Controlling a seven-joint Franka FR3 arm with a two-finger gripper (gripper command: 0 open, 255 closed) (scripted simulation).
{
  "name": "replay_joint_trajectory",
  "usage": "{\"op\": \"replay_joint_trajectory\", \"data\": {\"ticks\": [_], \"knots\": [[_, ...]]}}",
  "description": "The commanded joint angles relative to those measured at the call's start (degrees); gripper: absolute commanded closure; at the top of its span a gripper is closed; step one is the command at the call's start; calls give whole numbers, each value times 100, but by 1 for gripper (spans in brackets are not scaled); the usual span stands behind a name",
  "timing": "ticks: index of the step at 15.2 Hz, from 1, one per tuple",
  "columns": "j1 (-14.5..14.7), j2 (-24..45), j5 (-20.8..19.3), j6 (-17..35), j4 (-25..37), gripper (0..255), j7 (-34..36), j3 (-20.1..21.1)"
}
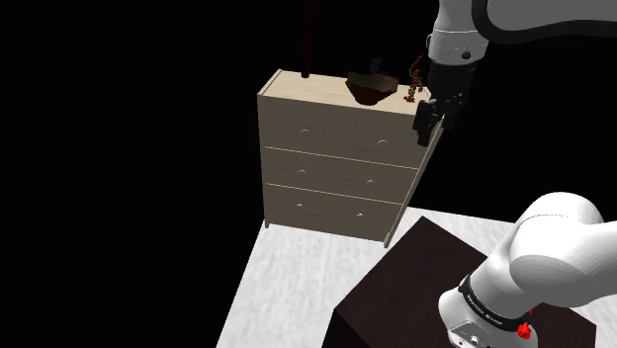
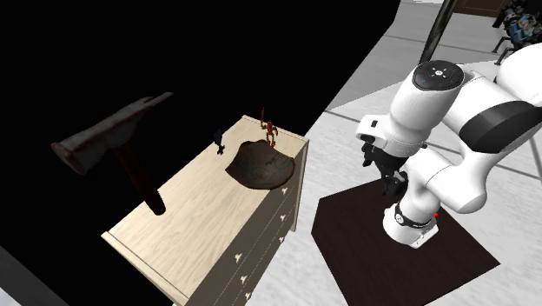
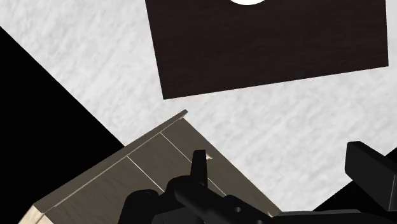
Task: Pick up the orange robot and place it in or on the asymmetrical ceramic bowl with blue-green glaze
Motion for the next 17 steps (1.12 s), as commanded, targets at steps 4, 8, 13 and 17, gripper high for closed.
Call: {"op": "replay_joint_trajectory", "data": {"ticks": [4, 8, 13, 17], "knots": [[-88, 230, -219, 262, 204, 0, -476, -425], [-159, 635, -408, 605, 574, 0, -1105, -982], [-170, 1280, -447, 988, 1197, 0, -1909, -1664], [-124, 1901, -293, 1229, 1825, 0, -2591, -2208]]}}
